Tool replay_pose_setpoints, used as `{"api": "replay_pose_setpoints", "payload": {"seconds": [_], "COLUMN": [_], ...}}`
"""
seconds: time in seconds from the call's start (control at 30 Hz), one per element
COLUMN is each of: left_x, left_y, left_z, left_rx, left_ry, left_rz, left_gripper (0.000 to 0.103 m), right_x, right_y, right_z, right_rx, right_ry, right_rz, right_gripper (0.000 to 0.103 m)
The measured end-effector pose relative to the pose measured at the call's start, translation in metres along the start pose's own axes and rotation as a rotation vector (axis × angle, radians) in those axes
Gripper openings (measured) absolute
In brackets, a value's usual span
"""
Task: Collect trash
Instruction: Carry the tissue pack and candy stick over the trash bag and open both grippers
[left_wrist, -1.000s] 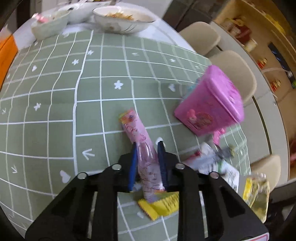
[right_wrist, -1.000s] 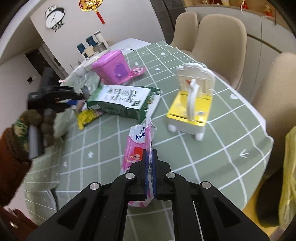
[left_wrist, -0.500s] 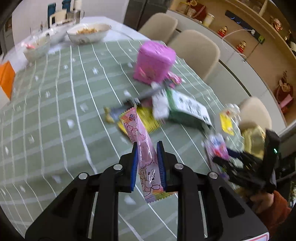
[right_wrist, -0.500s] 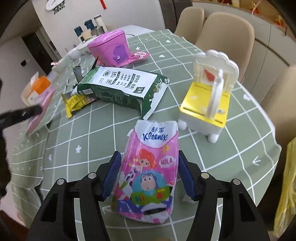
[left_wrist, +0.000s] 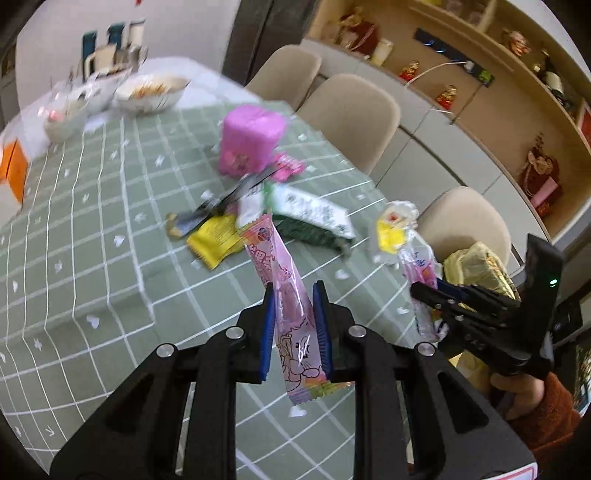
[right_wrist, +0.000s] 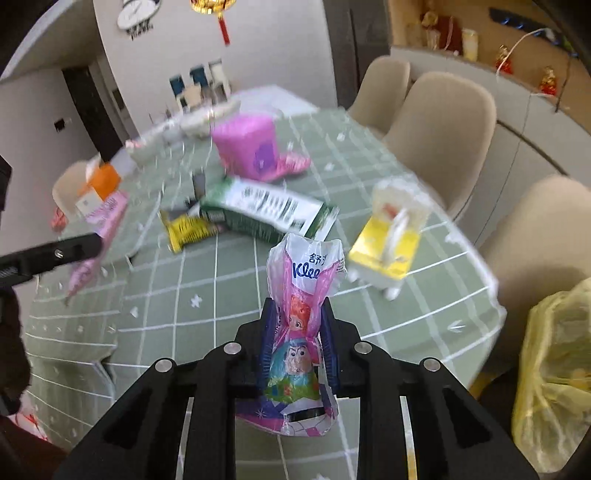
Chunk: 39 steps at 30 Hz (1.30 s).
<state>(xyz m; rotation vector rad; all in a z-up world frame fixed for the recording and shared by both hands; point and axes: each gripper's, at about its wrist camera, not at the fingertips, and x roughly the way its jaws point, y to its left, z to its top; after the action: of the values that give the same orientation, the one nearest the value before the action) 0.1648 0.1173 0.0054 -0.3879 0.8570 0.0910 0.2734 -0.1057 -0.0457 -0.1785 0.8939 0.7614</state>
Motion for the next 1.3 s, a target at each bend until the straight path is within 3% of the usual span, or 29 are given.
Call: {"api": "replay_pose_setpoints", "payload": {"seconds": [0.2, 0.4, 0.67, 0.83, 1.17, 1.3], "left_x": [-0.008, -0.001, 0.018, 0.038, 0.084, 0.102], "left_y": [-0.068, -0.151, -0.246, -0.285, -0.352, -0.375], "left_z": [0.013, 0.021, 0.020, 0.025, 0.018, 0.015], "left_rx": [0.103, 0.233, 0.360, 0.328, 0.324, 0.333], "left_ry": [-0.069, -0.104, -0.107, -0.086, -0.014, 0.016], "left_rz": [-0.043, -0.112, -0.207, -0.343, -0.442, -0.443], "left_gripper": [0.019, 0.019, 0.019, 0.019, 0.019, 0.019], "right_x": [-0.069, -0.136, -0.187, -0.207, -0.237, -0.244], "right_y": [-0.029, -0.083, -0.149, -0.184, -0.240, -0.259], "right_z": [0.003, -0.010, -0.036, -0.051, -0.076, -0.083], "right_rx": [-0.017, 0.027, 0.116, 0.152, 0.201, 0.223], "right_ry": [-0.115, -0.207, -0.274, -0.292, -0.322, -0.329], "right_rz": [-0.069, -0.157, -0.253, -0.325, -0.389, -0.412], "right_gripper": [0.023, 0.023, 0.023, 0.023, 0.023, 0.023]}}
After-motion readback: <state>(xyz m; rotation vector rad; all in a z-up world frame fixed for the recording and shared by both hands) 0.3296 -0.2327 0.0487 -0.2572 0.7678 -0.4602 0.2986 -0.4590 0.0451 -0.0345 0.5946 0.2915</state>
